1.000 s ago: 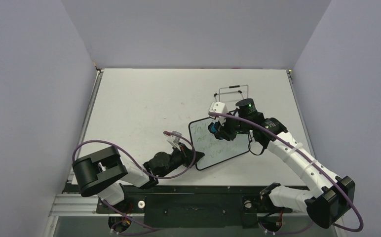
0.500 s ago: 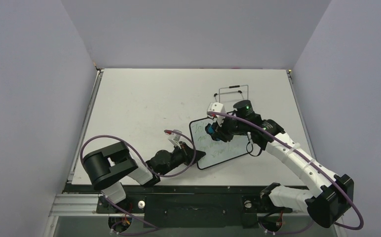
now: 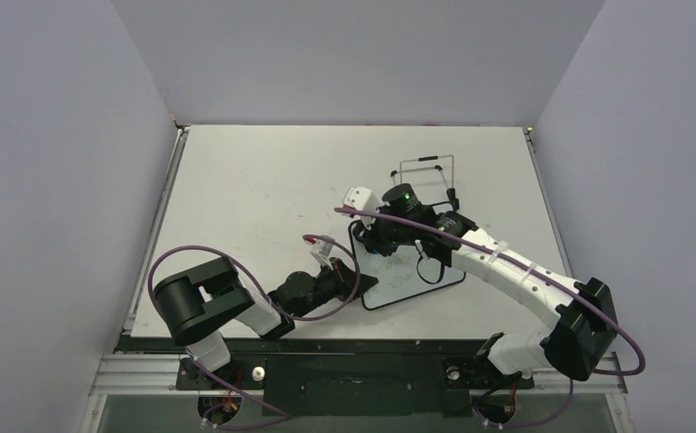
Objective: Erase the whiteboard
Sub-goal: Erase the whiteboard at the center of the board.
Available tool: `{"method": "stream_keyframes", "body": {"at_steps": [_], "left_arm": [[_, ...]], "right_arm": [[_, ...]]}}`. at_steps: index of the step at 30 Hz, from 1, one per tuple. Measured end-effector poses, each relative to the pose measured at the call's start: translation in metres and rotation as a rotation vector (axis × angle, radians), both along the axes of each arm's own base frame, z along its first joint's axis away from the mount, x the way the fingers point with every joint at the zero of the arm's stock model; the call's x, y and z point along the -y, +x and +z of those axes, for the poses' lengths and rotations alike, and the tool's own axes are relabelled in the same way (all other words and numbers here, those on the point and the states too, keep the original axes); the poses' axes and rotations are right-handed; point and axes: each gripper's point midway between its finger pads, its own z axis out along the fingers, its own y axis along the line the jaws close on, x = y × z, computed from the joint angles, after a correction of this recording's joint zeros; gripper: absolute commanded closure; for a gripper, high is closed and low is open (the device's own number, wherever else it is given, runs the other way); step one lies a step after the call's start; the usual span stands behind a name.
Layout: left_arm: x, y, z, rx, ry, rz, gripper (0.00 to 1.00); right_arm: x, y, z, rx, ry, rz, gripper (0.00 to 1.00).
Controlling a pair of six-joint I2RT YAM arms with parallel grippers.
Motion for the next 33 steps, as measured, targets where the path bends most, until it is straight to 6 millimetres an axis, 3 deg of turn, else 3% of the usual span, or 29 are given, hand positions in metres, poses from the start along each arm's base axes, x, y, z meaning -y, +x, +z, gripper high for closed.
{"method": "stream_keyframes", "body": {"at_steps": [5, 12, 24, 33], "left_arm": [[0.002, -0.001, 0.001, 0.003, 0.007, -0.013, 1.00], [0.001, -0.002, 0.003, 0.000, 0.025, -0.017, 1.00], [0.001, -0.003, 0.005, 0.008, 0.037, -0.027, 1.00], [0.002, -0.003, 0.006, 0.014, 0.038, -0.035, 1.00]], "right_arm": [[-0.006, 0.012, 0.005, 0.049, -0.021, -0.058, 1.00], [0.001, 0.020, 0.008, 0.090, -0.054, -0.118, 1.00], [-0.002, -0.005, 0.000, 0.108, -0.167, 0.031, 1.00], [0.015, 0.027, 0.013, 0.187, -0.158, -0.179, 1.00]]}}
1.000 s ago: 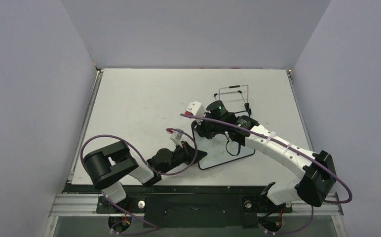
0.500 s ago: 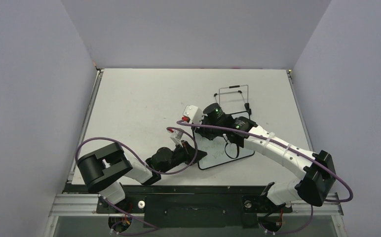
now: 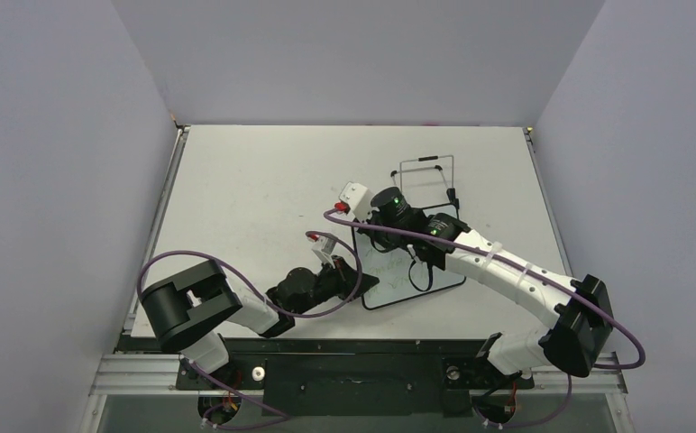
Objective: Erase the whiteboard
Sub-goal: Erase the whiteboard at the center of the board.
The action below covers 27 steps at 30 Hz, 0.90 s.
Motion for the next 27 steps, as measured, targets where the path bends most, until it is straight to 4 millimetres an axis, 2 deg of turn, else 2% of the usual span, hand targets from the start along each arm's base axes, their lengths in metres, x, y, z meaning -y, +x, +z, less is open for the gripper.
{"method": "stream_keyframes", "body": {"at_steps": [4, 10, 14, 23, 27], "left_arm": [[0.001, 0.000, 0.000, -0.001, 0.001, -0.004, 1.00], [0.001, -0.001, 0.000, -0.004, 0.002, -0.006, 1.00], [0.002, -0.001, 0.001, 0.001, 0.000, -0.015, 1.00], [0.005, -0.003, 0.002, 0.002, 0.003, -0.035, 1.00], [0.005, -0.004, 0.001, -0.002, 0.005, -0.036, 1.00]], "right_arm": [[0.001, 0.001, 0.000, 0.000, -0.003, 0.009, 1.00], [-0.009, -0.017, -0.007, -0.053, -0.015, 0.131, 1.00], [-0.017, -0.024, -0.002, -0.067, 0.004, 0.154, 1.00], [-0.008, -0.003, 0.011, 0.031, -0.002, 0.009, 1.00], [-0.005, -0.003, 0.007, 0.038, -0.028, 0.014, 1.00]]}}
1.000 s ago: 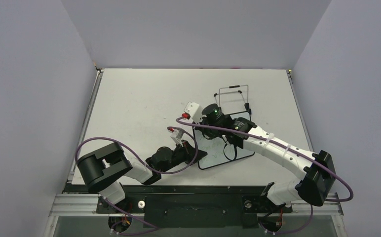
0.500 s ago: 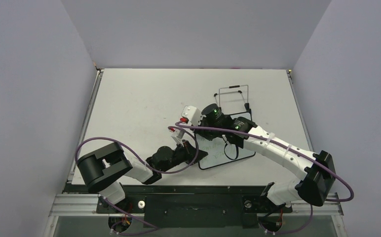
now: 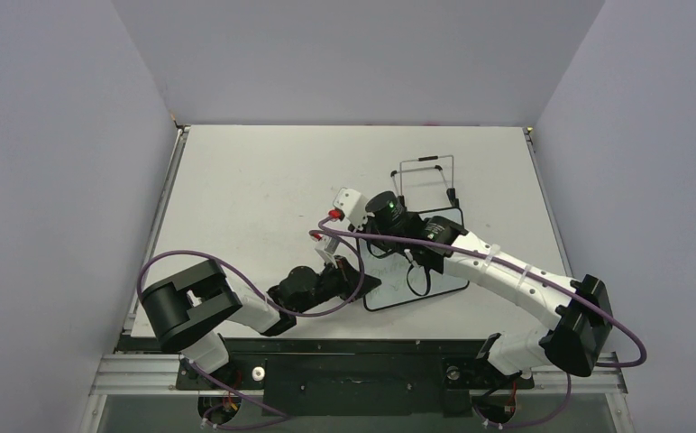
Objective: Erase the whiteboard
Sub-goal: Erase the whiteboard at the center of the board.
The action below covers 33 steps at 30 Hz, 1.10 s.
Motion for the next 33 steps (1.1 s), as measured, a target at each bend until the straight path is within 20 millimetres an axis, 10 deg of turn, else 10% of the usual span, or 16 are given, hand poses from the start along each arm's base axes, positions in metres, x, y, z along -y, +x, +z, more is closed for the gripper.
{"method": "stream_keyframes", "body": {"at_steps": [9, 33], "left_arm": [[0.000, 0.000, -0.001, -0.007, 0.000, 0.000, 1.00], [0.000, -0.003, 0.000, -0.005, -0.002, -0.013, 1.00]], "right_arm": [[-0.010, -0.031, -0.016, -0.051, -0.068, 0.176, 1.00], [0.003, -0.032, -0.021, -0.097, -0.018, 0.184, 1.00]]}}
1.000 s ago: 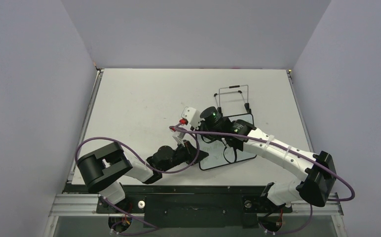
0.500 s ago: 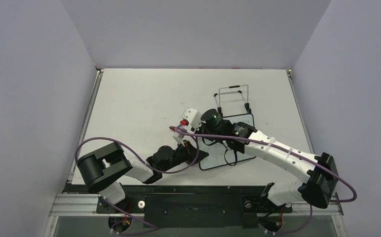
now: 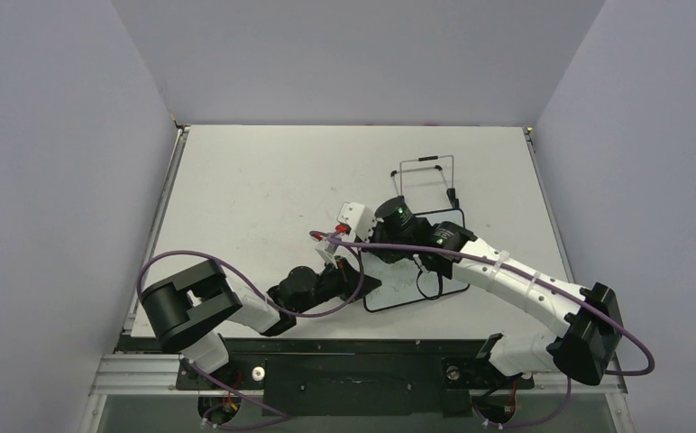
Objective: Erase the whiteboard
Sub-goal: Erase the whiteboard at the center of the board.
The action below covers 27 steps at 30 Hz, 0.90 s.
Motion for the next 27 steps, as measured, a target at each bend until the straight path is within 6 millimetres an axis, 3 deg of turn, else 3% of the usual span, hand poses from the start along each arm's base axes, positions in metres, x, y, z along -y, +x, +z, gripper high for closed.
{"method": "stream_keyframes", "body": {"at_steps": [9, 21, 27], "left_arm": [[0.001, -0.002, 0.001, 0.005, -0.004, -0.017, 1.00], [0.003, -0.007, 0.000, 0.004, -0.006, -0.050, 1.00], [0.003, -0.007, 0.000, 0.002, -0.006, -0.051, 1.00]], "right_arm": [[0.018, 0.026, 0.012, 0.013, 0.073, -0.135, 1.00], [-0.001, 0.001, 0.009, -0.013, 0.065, -0.027, 1.00], [0.012, 0.014, 0.010, 0.022, 0.038, -0.101, 1.00]]}}
